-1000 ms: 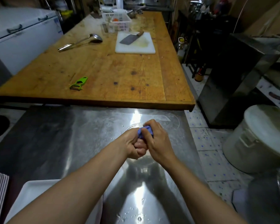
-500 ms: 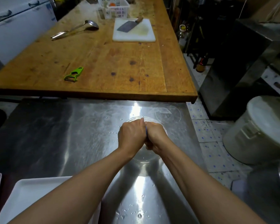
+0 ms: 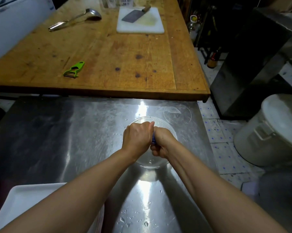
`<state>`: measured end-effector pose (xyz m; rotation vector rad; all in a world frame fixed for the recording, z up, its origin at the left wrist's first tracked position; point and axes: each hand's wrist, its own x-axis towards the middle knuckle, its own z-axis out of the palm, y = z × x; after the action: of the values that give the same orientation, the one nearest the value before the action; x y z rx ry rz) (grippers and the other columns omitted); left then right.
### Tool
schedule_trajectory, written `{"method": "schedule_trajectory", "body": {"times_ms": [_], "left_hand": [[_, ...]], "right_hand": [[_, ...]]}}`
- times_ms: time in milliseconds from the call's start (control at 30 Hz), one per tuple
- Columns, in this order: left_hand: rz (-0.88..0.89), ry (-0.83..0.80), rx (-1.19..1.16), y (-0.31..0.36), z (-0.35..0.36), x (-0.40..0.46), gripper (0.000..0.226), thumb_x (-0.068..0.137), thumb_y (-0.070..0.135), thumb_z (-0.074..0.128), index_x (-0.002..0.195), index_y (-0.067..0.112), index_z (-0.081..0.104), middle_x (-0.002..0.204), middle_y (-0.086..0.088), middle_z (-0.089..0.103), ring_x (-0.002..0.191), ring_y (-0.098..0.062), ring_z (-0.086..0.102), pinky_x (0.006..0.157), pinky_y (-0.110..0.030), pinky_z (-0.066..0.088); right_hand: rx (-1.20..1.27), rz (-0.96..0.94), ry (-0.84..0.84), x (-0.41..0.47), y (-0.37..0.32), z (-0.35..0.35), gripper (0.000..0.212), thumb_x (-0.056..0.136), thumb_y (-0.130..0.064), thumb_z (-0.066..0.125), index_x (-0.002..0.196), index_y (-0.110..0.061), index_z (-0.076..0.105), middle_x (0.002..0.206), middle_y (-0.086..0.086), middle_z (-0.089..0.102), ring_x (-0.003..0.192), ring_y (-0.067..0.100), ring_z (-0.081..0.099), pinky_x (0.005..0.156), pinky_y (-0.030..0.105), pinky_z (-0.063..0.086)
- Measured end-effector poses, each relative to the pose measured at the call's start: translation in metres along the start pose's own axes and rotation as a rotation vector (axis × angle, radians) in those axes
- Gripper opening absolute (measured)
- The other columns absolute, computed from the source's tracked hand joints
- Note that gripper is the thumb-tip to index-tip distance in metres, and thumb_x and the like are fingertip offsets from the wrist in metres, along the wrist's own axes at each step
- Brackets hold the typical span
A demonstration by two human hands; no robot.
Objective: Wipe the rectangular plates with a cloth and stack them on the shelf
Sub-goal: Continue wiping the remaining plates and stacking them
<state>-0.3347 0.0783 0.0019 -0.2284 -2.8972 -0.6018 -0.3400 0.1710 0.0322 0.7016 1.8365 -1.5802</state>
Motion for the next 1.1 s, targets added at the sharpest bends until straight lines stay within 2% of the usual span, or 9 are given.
{"method": "schedule_trajectory", "body": {"times_ms": [167,333,433,533,700,800,900,1000,1100], "left_hand": [[-0.178,-0.079,-0.258,0.009,-0.015,0.001,0.071,0.09,0.068,0.02,0.066,0.009,0.052,0.067,-0.007,0.057,0.067,-0.023,0.053,0.063,-0.034,0.041],[-0.668,-0.198,-0.819,0.015,-0.037,0.001,0.037,0.096,0.033,0.041,0.068,0.012,0.053,0.051,0.0,0.04,0.047,-0.017,0.035,0.047,-0.023,0.026],[-1.073,-0.375,-1.252,0.011,-0.053,0.004,0.032,0.089,0.024,0.042,0.058,0.019,0.036,0.038,0.005,0.025,0.03,-0.008,0.019,0.038,-0.01,0.015],[-1.217,-0.592,-1.396,0.014,-0.067,0.005,0.036,0.082,0.021,0.046,0.05,0.022,0.03,0.034,0.006,0.022,0.025,-0.006,0.015,0.037,-0.009,0.009],[-1.126,-0.677,-1.271,0.029,-0.075,-0.003,0.046,0.087,0.034,0.05,0.048,0.022,0.029,0.037,0.006,0.024,0.028,-0.006,0.017,0.037,-0.011,0.012],[-0.933,-0.365,-1.05,0.037,-0.072,-0.004,0.037,0.093,0.031,0.04,0.061,0.014,0.041,0.051,0.0,0.035,0.041,-0.013,0.029,0.044,-0.018,0.022],[-0.707,-0.122,-0.682,0.036,-0.064,-0.006,0.042,0.097,0.03,0.033,0.066,0.01,0.051,0.066,-0.007,0.052,0.065,-0.023,0.053,0.059,-0.027,0.036],[-0.488,-0.001,-0.409,0.029,-0.053,-0.007,0.046,0.1,0.024,0.029,0.071,0.002,0.056,0.082,-0.019,0.063,0.089,-0.035,0.06,0.073,-0.033,0.04],[-0.267,0.05,-0.262,0.023,-0.04,-0.005,0.054,0.099,0.024,0.013,0.092,-0.002,0.06,0.086,-0.018,0.064,0.083,-0.033,0.059,0.07,-0.032,0.039]], "right_hand": [[0.104,-0.04,-0.004,0.0,-0.006,-0.007,0.034,0.095,-0.023,0.036,0.068,-0.012,0.052,0.039,0.0,0.035,0.034,0.01,0.024,0.04,0.013,0.022],[0.223,-0.155,-0.12,-0.014,-0.008,-0.011,0.041,0.101,-0.045,0.027,0.09,-0.017,0.055,0.051,0.005,0.043,0.045,0.013,0.032,0.044,0.018,0.024],[-0.041,-0.494,-0.05,-0.029,0.0,-0.011,0.027,0.1,-0.038,0.031,0.116,-0.026,0.049,0.085,0.003,0.06,0.069,0.016,0.053,0.057,0.028,0.042],[-0.363,-0.9,0.019,-0.034,0.014,-0.012,0.032,0.096,-0.04,0.042,0.128,-0.035,0.042,0.115,-0.004,0.051,0.099,0.009,0.053,0.084,0.025,0.044],[-0.556,-1.068,0.328,-0.032,0.01,-0.006,0.036,0.086,-0.056,0.038,0.081,-0.021,0.041,0.069,-0.003,0.048,0.064,0.016,0.048,0.058,0.031,0.038],[-0.181,-0.794,0.271,-0.03,-0.002,0.002,0.038,0.092,-0.038,0.048,0.063,-0.018,0.035,0.056,-0.002,0.037,0.053,0.015,0.036,0.05,0.03,0.03],[0.082,-0.474,0.058,-0.029,-0.013,0.006,0.032,0.094,-0.03,0.047,0.067,-0.014,0.041,0.051,0.004,0.035,0.043,0.016,0.03,0.043,0.02,0.022],[0.17,-0.252,-0.029,-0.031,-0.017,0.006,0.027,0.092,-0.019,0.045,0.065,-0.014,0.044,0.041,0.001,0.034,0.033,0.011,0.026,0.041,0.015,0.02],[0.204,-0.101,-0.052,-0.027,-0.015,0.005,0.027,0.085,-0.01,0.042,0.059,-0.017,0.042,0.037,-0.002,0.03,0.03,0.009,0.023,0.038,0.012,0.02]]}}
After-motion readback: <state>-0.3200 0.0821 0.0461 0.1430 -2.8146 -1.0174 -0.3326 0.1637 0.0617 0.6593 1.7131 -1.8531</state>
